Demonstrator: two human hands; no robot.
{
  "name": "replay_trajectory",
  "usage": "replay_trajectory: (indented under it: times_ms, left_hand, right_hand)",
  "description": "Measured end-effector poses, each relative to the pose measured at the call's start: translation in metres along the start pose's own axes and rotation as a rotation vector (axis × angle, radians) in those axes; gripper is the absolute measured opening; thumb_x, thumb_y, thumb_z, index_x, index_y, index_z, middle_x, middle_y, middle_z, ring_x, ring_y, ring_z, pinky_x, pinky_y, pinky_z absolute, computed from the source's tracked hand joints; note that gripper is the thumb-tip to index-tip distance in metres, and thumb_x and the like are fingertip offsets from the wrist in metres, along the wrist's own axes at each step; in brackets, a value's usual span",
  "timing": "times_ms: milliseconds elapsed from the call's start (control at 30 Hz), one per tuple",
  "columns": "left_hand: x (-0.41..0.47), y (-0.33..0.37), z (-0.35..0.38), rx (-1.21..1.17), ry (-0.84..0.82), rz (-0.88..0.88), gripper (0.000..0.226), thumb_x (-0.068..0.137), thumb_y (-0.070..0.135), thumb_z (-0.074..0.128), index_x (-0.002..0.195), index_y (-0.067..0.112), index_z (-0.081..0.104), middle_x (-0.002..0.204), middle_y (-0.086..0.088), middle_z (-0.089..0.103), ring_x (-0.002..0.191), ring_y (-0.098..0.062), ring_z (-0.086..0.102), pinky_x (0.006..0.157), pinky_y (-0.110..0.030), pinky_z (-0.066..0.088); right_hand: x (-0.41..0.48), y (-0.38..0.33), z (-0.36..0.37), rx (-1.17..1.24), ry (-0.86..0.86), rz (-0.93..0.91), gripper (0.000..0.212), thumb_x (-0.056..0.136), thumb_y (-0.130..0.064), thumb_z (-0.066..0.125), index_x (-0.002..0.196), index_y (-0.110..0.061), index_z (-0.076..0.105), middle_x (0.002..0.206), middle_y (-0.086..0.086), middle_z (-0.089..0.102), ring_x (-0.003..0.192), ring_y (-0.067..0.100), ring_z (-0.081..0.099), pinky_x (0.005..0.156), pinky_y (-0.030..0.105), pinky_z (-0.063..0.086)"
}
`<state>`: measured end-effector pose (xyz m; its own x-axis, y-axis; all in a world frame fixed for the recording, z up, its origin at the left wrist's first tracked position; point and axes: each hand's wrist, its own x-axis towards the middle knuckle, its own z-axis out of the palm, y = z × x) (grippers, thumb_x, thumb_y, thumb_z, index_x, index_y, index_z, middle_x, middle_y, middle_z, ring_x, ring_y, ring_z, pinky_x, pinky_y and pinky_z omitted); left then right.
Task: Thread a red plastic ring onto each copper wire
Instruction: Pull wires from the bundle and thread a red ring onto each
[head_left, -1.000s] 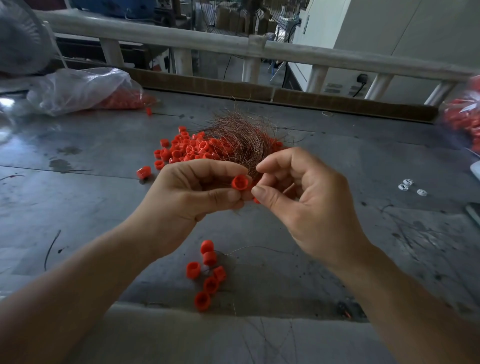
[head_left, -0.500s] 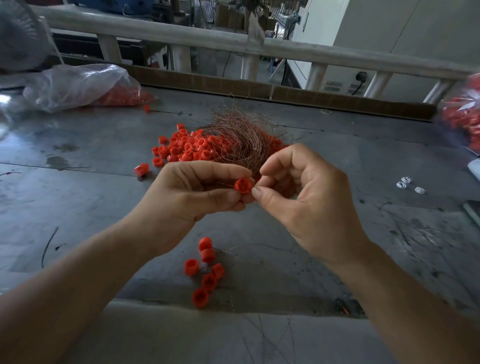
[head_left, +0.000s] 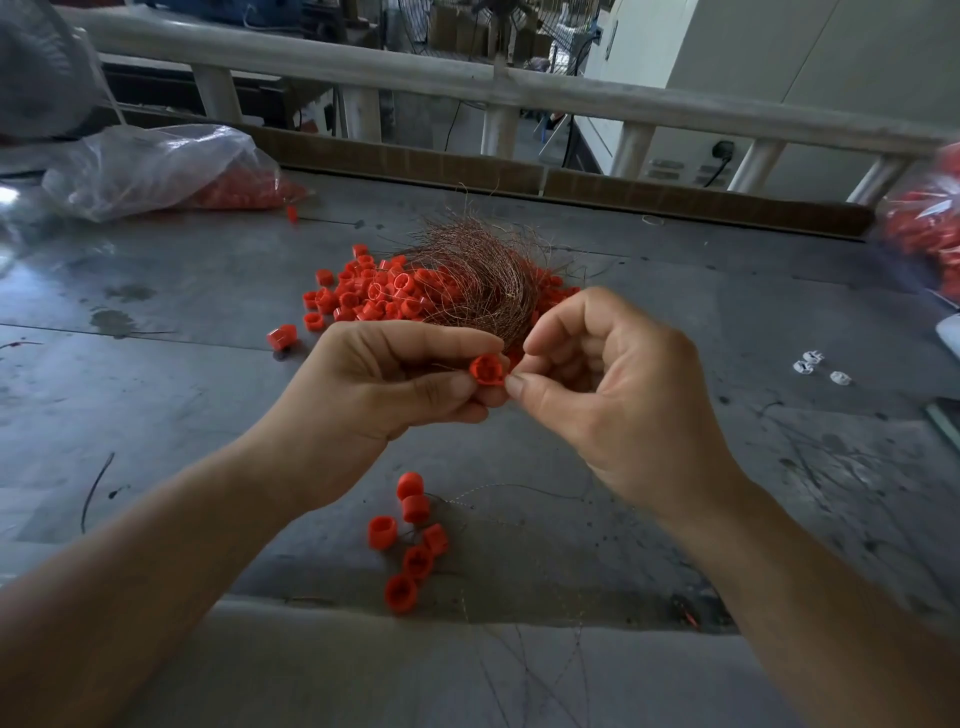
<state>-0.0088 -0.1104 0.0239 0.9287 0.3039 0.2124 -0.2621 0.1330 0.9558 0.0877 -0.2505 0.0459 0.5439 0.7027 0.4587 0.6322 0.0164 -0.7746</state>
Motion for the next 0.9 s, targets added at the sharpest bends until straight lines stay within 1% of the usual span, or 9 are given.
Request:
replay_trajectory:
  times_ms: [100, 233, 367, 533, 633, 700, 833, 900]
  left_hand:
    - [-0.0008, -0.0005, 0.0003, 0.024, -0.011, 0.007, 0.028, 0.058, 0.014, 0.068, 0.084, 0.018, 0.076, 0.082, -0.004, 0.074, 0.075, -0.016, 0.071, 0.062, -0.019, 0.054]
    - [-0.0005, 0.0, -0.0003, 0.03, -0.02, 0.008, 0.029, 0.057, 0.009, 0.076, 0.084, 0.018, 0.076, 0.083, -0.004, 0.074, 0.076, -0.016, 0.071, 0.062, -0.019, 0.054]
    - [-0.0007, -0.0002, 0.0007, -0.009, -0.002, 0.002, 0.028, 0.056, 0.015, 0.068, 0.083, 0.017, 0.076, 0.081, -0.005, 0.074, 0.074, -0.016, 0.071, 0.062, -0.019, 0.054]
    - [-0.0008, 0.0001, 0.001, -0.024, -0.005, -0.001, 0.029, 0.055, 0.012, 0.068, 0.083, 0.013, 0.075, 0.08, -0.007, 0.073, 0.073, -0.017, 0.07, 0.062, -0.019, 0.054]
    - [-0.0005, 0.0003, 0.0012, -0.035, -0.004, 0.009, 0.028, 0.055, 0.011, 0.067, 0.082, 0.015, 0.076, 0.079, -0.006, 0.073, 0.072, -0.016, 0.07, 0.061, -0.019, 0.054]
    - [0.0001, 0.0005, 0.0014, -0.045, -0.011, 0.016, 0.028, 0.056, 0.011, 0.067, 0.082, 0.016, 0.076, 0.078, -0.006, 0.073, 0.072, -0.016, 0.07, 0.061, -0.019, 0.054]
    - [0.0014, 0.0003, 0.0008, -0.048, -0.017, 0.016, 0.028, 0.057, 0.011, 0.067, 0.083, 0.016, 0.076, 0.079, -0.006, 0.073, 0.073, -0.016, 0.07, 0.062, -0.019, 0.054]
    - [0.001, 0.0007, 0.0004, -0.049, -0.02, 0.013, 0.028, 0.057, 0.011, 0.067, 0.083, 0.016, 0.076, 0.08, -0.006, 0.073, 0.073, -0.015, 0.07, 0.062, -0.019, 0.054]
  right_hand:
    - [0.0, 0.0015, 0.0009, -0.015, -0.003, 0.013, 0.033, 0.071, -0.001, 0.073, 0.072, -0.027, 0.053, 0.064, -0.008, 0.061, 0.06, 0.002, 0.059, 0.056, 0.01, 0.046]
    - [-0.0008, -0.0001, 0.0001, -0.01, -0.007, 0.016, 0.031, 0.071, 0.0, 0.073, 0.071, -0.025, 0.054, 0.064, -0.007, 0.061, 0.06, 0.003, 0.06, 0.056, 0.01, 0.046]
    - [0.0, -0.0019, -0.0025, 0.037, -0.024, 0.027, 0.03, 0.072, 0.002, 0.071, 0.071, -0.024, 0.056, 0.067, -0.004, 0.065, 0.061, 0.003, 0.062, 0.058, 0.014, 0.049]
    - [-0.0003, -0.0027, -0.0038, 0.108, -0.025, 0.075, 0.029, 0.072, 0.003, 0.07, 0.071, -0.022, 0.057, 0.067, -0.002, 0.066, 0.062, 0.008, 0.064, 0.059, 0.02, 0.053]
    - [0.0006, -0.0012, -0.0044, 0.152, -0.011, 0.134, 0.027, 0.071, 0.001, 0.071, 0.072, -0.02, 0.055, 0.065, -0.001, 0.063, 0.059, 0.015, 0.062, 0.056, 0.028, 0.055]
    - [0.0014, -0.0006, -0.0047, 0.175, -0.022, 0.17, 0.025, 0.071, 0.001, 0.071, 0.072, -0.018, 0.054, 0.065, 0.0, 0.061, 0.057, 0.016, 0.06, 0.054, 0.03, 0.053]
    - [0.0036, -0.0007, -0.0068, 0.313, -0.04, 0.232, 0.023, 0.073, 0.008, 0.065, 0.072, -0.012, 0.054, 0.062, 0.001, 0.061, 0.058, 0.015, 0.06, 0.052, 0.024, 0.053]
    - [0.0037, -0.0009, -0.007, 0.337, -0.045, 0.242, 0.023, 0.073, 0.01, 0.064, 0.072, -0.011, 0.054, 0.06, 0.0, 0.061, 0.057, 0.015, 0.06, 0.051, 0.023, 0.052]
